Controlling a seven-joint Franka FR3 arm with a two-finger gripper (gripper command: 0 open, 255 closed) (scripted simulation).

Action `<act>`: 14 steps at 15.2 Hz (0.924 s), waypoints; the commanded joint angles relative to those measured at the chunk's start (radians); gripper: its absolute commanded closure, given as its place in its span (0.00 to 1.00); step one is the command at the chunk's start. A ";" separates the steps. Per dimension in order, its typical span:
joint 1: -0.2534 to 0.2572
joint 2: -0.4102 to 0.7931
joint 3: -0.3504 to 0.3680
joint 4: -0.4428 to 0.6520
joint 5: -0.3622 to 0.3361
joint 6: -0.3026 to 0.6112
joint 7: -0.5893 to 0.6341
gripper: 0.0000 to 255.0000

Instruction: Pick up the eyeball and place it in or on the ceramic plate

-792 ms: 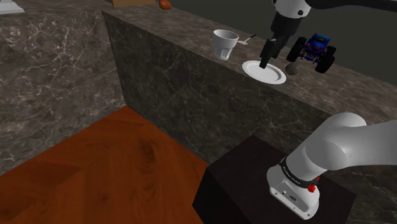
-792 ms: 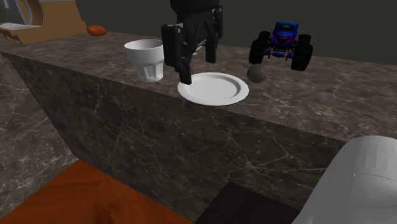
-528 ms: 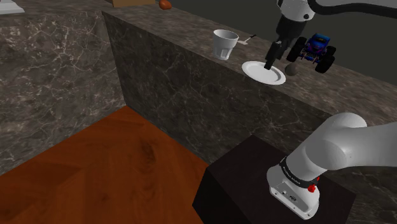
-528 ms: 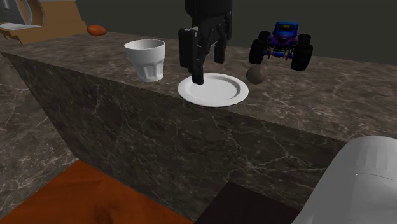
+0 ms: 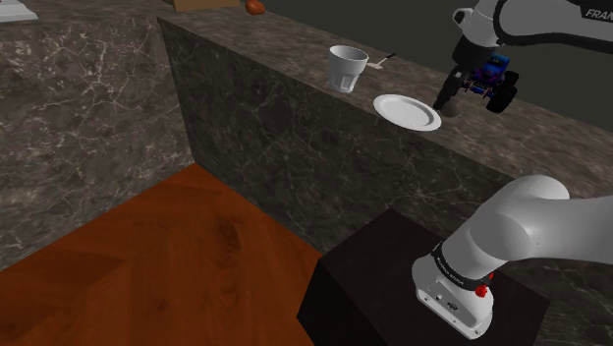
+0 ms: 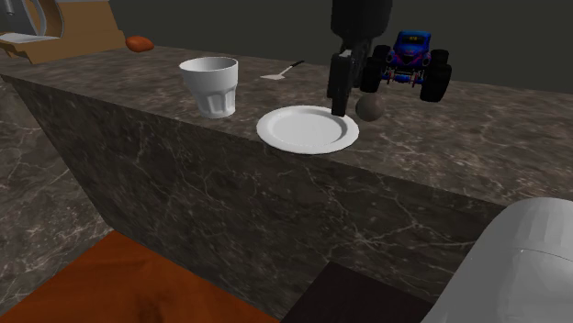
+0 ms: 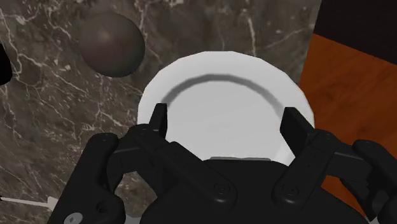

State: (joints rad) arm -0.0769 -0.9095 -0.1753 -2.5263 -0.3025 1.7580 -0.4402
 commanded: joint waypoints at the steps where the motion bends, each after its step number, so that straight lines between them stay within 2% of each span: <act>1: -0.013 -0.005 -0.054 -0.012 -0.045 0.036 -0.067 0.00; 8: -0.039 0.039 -0.255 -0.003 -0.178 0.182 -0.284 0.00; 14: -0.043 0.069 -0.293 -0.058 -0.207 0.269 -0.277 0.00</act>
State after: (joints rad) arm -0.1178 -0.8441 -0.4606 -2.5732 -0.5029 2.0114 -0.7170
